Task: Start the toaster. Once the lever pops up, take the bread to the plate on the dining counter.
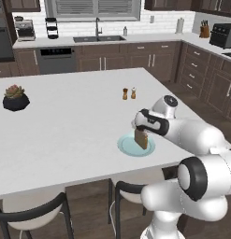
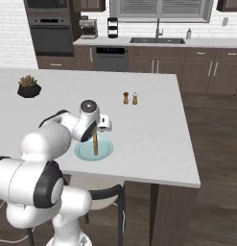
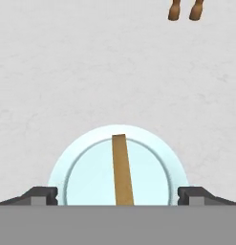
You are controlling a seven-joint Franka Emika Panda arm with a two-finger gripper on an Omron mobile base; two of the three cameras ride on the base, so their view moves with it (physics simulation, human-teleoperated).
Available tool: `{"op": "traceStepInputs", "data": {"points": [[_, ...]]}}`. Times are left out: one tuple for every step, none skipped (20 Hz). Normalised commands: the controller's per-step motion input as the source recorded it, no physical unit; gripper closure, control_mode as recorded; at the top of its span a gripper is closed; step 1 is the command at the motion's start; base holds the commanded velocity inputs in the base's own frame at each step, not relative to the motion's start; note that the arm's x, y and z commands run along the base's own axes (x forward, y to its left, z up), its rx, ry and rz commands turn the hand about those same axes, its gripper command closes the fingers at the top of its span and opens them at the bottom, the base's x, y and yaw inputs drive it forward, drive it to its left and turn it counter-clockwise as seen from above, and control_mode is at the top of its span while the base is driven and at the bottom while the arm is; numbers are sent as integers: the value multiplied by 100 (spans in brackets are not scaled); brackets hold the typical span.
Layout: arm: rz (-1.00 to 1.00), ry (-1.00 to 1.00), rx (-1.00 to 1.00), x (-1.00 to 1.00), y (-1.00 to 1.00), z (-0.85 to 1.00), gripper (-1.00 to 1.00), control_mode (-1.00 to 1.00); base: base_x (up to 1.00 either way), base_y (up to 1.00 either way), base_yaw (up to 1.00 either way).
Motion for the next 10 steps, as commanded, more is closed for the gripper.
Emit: {"op": "traceStepInputs", "data": {"points": [[-3, 5, -2, -38, 0, 38, -100, -100, 0, 0, 0], [-6, 2, -3, -59, 0, 41, -100, -100, 0, 0, 0], [-8, 4, -5, -46, 0, 44, -100, -100, 0, 0, 0], [-9, 8, -3, -49, 0, 61, -100, -100, 0, 0, 0], [-10, 9, -5, -51, 0, 61, -100, -100, 0, 0, 0], [-12, 9, -7, -49, 6, 63, -100, -100, 0, 0, 0], [-14, 6, -9, -81, 9, 71, -100, -100, 0, 0, 0], [-15, 4, -10, -84, 13, 60, -100, -100, 0, 0, 0], [-12, 8, -8, -74, 4, 61, -100, -100, 0, 0, 0], [-11, 9, -6, -74, 1, 65, -100, -100, 0, 0, 0]]}}
